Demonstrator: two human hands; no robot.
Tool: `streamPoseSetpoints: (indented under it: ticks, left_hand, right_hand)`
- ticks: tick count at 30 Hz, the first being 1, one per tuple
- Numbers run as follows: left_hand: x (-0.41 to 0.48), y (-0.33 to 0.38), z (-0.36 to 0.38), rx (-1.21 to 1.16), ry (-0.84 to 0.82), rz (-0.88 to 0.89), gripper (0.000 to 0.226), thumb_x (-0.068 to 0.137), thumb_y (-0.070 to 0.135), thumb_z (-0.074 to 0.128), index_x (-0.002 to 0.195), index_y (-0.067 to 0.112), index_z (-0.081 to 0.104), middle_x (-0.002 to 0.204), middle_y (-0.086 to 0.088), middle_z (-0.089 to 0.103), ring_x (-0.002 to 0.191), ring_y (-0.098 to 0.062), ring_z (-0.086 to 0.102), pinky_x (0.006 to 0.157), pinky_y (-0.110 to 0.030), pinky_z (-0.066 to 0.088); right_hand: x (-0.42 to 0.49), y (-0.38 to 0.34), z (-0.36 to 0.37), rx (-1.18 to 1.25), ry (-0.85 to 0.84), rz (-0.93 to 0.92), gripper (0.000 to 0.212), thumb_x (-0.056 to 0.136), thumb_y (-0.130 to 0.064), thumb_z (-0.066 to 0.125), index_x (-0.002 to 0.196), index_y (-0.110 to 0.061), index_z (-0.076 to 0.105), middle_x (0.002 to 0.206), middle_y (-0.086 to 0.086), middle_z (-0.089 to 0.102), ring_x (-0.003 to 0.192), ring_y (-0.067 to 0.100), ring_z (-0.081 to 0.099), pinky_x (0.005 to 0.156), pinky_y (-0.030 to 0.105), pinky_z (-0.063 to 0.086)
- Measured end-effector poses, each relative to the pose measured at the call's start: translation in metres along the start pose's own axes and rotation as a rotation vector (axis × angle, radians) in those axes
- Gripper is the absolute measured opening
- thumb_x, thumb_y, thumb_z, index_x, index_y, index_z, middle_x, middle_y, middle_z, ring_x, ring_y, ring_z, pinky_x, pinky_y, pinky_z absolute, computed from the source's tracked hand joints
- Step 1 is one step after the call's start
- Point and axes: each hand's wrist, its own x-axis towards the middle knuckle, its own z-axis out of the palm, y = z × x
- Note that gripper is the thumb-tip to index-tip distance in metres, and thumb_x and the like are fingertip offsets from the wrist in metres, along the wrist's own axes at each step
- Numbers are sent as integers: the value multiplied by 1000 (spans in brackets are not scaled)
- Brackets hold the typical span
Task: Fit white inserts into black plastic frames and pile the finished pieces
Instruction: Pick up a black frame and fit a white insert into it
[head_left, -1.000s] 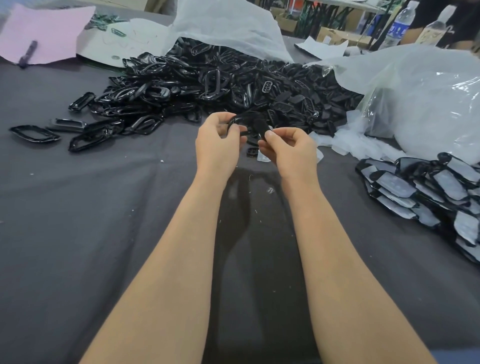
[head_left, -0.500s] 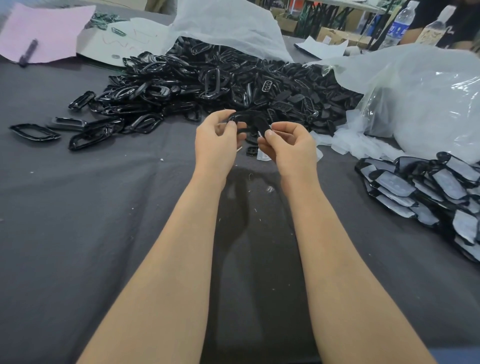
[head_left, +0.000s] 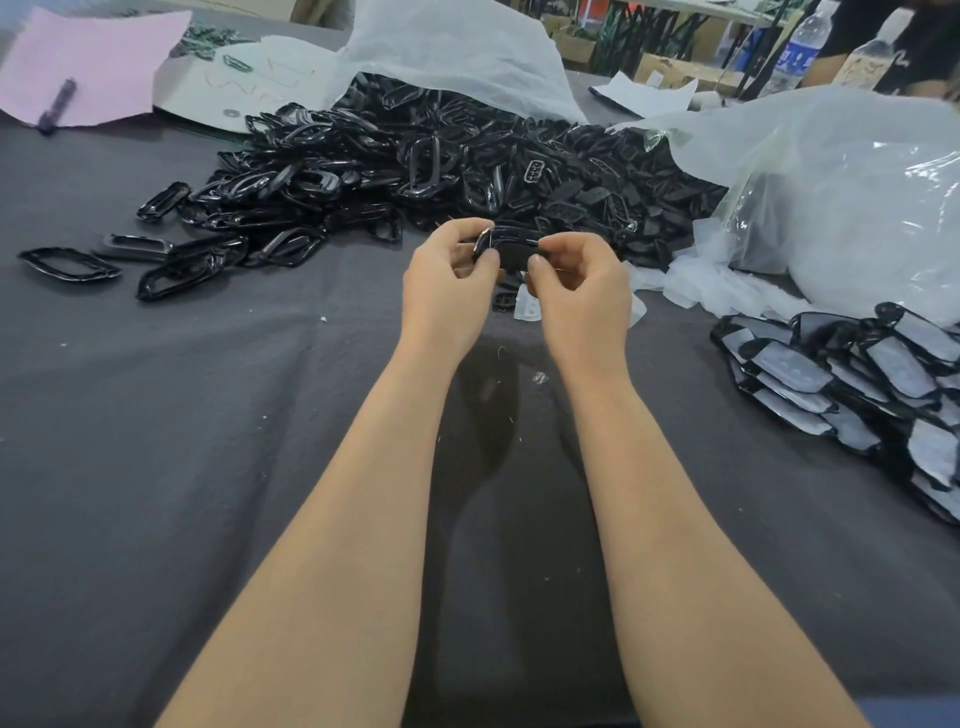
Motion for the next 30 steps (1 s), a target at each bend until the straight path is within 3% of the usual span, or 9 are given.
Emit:
streamPoseSetpoints:
  ticks: [3, 8, 11, 15, 19, 25, 30]
  left_hand:
    - [-1, 0, 0, 48, -25, 29, 24, 93, 5, 56, 105, 26, 58, 103, -3, 69, 92, -16, 68, 92, -36, 54]
    - [0, -2, 1, 45, -13, 32, 24, 93, 4, 56, 102, 27, 58, 100, -2, 68, 86, -14, 68, 92, -40, 54]
    - [1, -4, 2, 23, -12, 20, 25, 93, 5, 56, 100, 29, 58, 95, 0, 67, 79, -9, 67, 92, -40, 54]
    - [2, -5, 2, 10, -9, 22, 25, 94, 5, 56, 100, 29, 57, 91, 3, 68, 74, -3, 66, 90, -37, 55]
    - [2, -5, 2, 51, -11, 1, 20, 94, 6, 56, 101, 25, 56, 95, -4, 71, 81, -8, 70, 88, -37, 56]
    - [1, -5, 2, 91, -3, -20, 18, 95, 4, 54, 100, 21, 56, 93, -5, 71, 78, -8, 71, 85, -34, 58]
    - [-1, -5, 2, 225, 19, 31, 14, 93, 11, 59, 97, 24, 55, 91, -4, 70, 84, -15, 69, 82, -35, 57]
  right_hand:
    - [0, 1, -1, -14, 3, 7, 14, 89, -2, 59, 91, -15, 60, 84, -2, 63, 86, 22, 65, 86, 39, 53]
    - [3, 6, 0, 11, 36, 86, 17, 87, -13, 66, 100, -19, 56, 92, 2, 61, 76, 7, 58, 74, 16, 47]
    - [7, 8, 1, 188, 4, 295, 22, 89, -14, 66, 107, -15, 53, 93, 1, 62, 82, 11, 61, 79, 23, 53]
    - [10, 7, 2, 392, -41, 393, 11, 91, -8, 62, 97, -14, 55, 89, 3, 63, 71, 10, 64, 65, 18, 53]
    - [10, 8, 1, 263, 0, 302, 14, 90, -8, 63, 101, -11, 55, 89, 3, 63, 73, 12, 63, 65, 18, 53]
    - [4, 5, 1, 57, -6, 195, 14, 90, -11, 63, 95, -17, 51, 93, 9, 65, 88, 27, 67, 87, 43, 54]
    - [3, 5, 1, -94, -6, 122, 13, 90, -15, 63, 95, -17, 51, 94, 8, 67, 89, 25, 66, 88, 43, 52]
